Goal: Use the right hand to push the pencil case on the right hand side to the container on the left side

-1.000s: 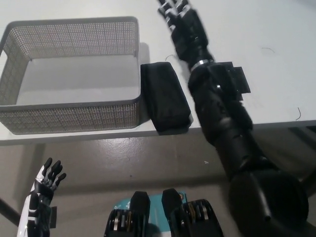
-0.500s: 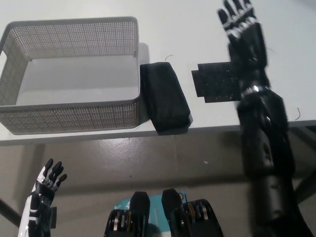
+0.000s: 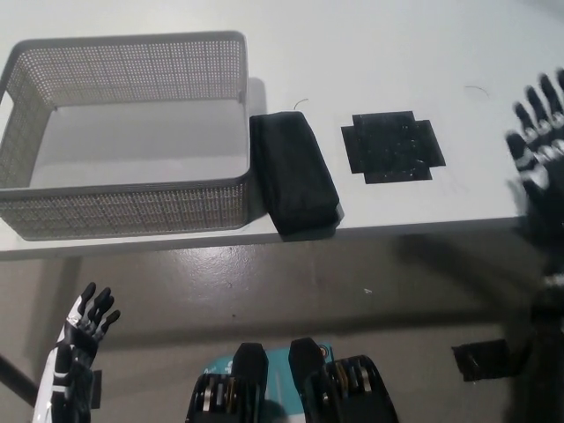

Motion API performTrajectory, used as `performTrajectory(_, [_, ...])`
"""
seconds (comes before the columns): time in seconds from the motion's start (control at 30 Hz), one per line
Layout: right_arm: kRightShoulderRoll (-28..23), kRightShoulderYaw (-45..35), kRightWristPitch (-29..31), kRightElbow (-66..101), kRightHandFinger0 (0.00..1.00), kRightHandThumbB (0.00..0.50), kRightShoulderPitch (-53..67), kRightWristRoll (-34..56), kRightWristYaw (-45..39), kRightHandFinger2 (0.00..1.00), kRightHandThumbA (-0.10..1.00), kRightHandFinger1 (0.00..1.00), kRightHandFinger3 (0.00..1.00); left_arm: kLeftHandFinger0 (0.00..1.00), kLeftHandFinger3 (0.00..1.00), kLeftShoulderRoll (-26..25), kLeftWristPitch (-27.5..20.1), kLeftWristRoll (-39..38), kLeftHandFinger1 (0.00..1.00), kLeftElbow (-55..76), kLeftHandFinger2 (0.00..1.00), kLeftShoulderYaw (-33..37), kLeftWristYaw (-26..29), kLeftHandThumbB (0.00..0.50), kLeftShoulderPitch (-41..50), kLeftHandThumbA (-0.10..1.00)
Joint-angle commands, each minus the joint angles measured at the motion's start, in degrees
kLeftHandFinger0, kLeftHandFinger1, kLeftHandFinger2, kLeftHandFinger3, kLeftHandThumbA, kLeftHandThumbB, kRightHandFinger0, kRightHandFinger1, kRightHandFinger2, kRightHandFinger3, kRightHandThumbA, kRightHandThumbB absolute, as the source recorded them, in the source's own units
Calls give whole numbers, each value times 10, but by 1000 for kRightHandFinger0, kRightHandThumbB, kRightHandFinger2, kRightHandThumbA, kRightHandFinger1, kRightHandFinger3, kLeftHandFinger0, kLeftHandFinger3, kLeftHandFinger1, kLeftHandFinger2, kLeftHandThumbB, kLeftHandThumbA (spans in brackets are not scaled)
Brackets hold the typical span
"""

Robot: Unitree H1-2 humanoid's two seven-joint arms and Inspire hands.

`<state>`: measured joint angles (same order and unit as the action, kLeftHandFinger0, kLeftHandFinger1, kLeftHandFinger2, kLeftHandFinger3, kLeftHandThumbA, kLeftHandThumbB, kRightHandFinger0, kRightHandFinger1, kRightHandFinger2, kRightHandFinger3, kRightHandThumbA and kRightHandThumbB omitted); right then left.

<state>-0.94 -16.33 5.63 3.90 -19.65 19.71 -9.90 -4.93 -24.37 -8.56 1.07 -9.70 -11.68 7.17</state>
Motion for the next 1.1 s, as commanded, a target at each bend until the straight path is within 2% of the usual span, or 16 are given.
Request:
performTrajectory(0.0, [-64,32,-17,261,1000,263,100,33,-45,1000,1000,1000,1000,1000,1000,-12,-26,-1,1000,16,1000,1,-2,422,-24,1000])
performTrajectory(0.13, [-68,44,-13,238,1000,252,147,34,-49,1000,1000,1000,1000,1000,1000,-14,-26,-12,1000,13,1000,-1,-5,425,-28,1000])
performTrajectory(0.33, [-77,85,9,178,1000,183,178,15,-51,1000,1000,1000,1000,1000,1000,-18,-26,-9,1000,11,1000,-2,-2,416,-32,1000])
performTrajectory(0.37, [-78,91,17,166,1000,158,180,13,-54,1000,1000,1000,1000,1000,1000,-18,-26,-6,1000,12,1000,-3,-2,414,-35,1000])
performTrajectory(0.57, [-64,118,23,103,1000,161,178,-10,-41,1000,1000,1000,1000,1000,1000,-20,-26,-11,1000,10,1000,-1,-1,408,-41,1000])
performTrajectory(0.8, [-54,135,29,18,1000,127,147,-12,-41,1000,1000,1000,1000,1000,1000,-22,-26,-5,1000,6,1000,-2,1,399,-48,1000])
performTrajectory(1.07, [-55,136,39,-28,1000,133,130,-19,-43,1000,1000,1000,1000,1000,1000,-22,-26,-7,1000,5,1000,0,1,398,-48,1000])
